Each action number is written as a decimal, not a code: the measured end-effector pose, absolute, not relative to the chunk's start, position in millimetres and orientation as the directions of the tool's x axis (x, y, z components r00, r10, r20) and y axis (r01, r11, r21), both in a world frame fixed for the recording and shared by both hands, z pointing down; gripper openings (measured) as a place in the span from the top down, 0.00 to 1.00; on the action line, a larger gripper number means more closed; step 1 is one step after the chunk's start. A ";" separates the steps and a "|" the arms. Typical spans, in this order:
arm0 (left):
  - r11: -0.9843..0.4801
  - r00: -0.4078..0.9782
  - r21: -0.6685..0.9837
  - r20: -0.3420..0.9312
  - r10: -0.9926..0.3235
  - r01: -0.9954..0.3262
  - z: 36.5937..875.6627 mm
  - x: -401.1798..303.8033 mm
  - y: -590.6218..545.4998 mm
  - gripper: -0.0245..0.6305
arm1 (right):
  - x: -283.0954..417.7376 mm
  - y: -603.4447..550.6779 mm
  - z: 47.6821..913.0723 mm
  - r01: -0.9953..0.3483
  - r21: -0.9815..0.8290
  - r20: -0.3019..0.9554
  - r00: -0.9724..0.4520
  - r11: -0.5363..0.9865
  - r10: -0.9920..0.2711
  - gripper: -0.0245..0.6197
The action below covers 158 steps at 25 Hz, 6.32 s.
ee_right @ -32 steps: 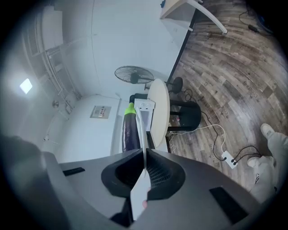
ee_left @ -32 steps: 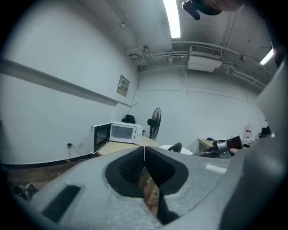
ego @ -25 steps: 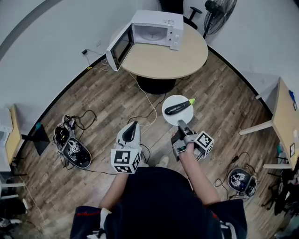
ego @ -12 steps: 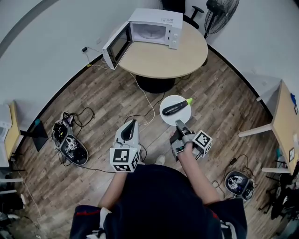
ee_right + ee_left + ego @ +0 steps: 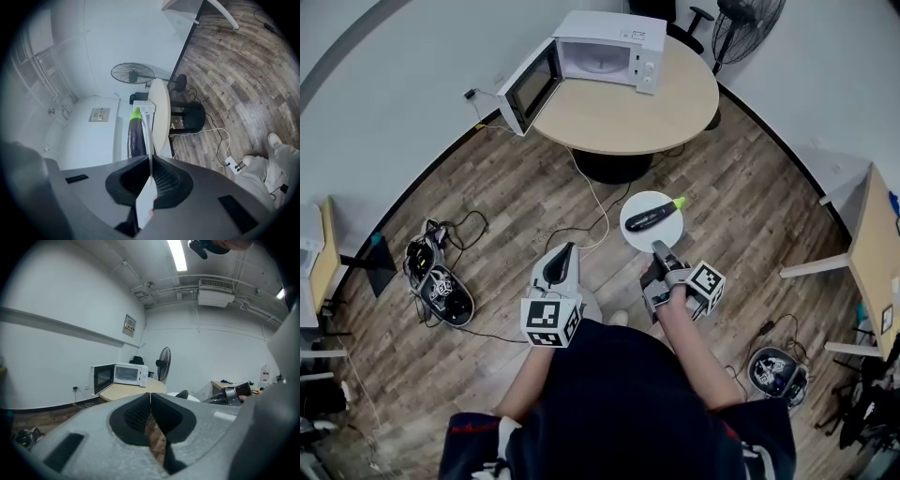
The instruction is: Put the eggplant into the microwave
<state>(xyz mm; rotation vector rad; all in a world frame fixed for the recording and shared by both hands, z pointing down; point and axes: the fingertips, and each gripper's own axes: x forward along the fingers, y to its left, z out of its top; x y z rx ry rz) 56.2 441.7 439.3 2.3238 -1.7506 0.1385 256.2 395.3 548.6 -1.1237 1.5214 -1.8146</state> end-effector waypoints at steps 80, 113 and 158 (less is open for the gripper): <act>-0.180 0.223 0.181 0.260 -0.939 -0.967 446.9 -72.7 -96.3 0.93 | 98.3 -133.5 557.9 -0.181 -0.942 0.329 -0.652 -0.282 -0.683 0.93; -0.353 0.384 0.151 0.337 -0.860 -0.923 470.9 -97.1 -168.0 0.93 | 57.8 -204.8 594.1 -0.149 -0.932 0.354 -0.580 -0.331 -0.734 0.93; -0.431 0.473 0.198 0.424 -0.772 -0.881 503.3 -112.1 -185.5 0.93 | 41.5 -317.8 671.4 -0.083 -0.921 0.382 -0.374 -0.379 -0.845 0.93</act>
